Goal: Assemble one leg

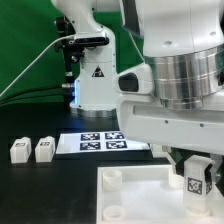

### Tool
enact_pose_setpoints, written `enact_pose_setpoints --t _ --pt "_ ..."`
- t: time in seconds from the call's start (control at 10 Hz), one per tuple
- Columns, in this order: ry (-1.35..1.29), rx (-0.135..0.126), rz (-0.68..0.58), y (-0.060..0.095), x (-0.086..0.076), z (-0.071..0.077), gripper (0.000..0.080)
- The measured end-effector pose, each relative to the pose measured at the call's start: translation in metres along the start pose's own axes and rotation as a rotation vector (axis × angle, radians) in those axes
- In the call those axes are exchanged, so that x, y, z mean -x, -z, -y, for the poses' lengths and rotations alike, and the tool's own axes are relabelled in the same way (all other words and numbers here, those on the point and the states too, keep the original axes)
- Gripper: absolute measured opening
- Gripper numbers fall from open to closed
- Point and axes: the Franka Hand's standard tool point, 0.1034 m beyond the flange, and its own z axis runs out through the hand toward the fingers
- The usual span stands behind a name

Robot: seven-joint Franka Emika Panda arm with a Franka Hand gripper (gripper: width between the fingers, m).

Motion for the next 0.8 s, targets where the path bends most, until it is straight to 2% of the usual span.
enact_pose_setpoints --t 0.1,0.4,0.6,0.7,0.8 --pt "-0.132 -0.011 0.007 0.000 -0.001 -0.002 0.0299" --pt "-0.407 -0.019 0.023 -0.001 0.001 -0.002 0.0299" --pt "-0.379 -0.018 0.023 -0.002 0.004 -0.001 0.0299" --pt "-0.306 -0.018 0.018 -0.003 0.005 -0.001 0.0394" --pt "-0.184 -0.022 0.009 -0.005 0.011 0.002 0.0533"
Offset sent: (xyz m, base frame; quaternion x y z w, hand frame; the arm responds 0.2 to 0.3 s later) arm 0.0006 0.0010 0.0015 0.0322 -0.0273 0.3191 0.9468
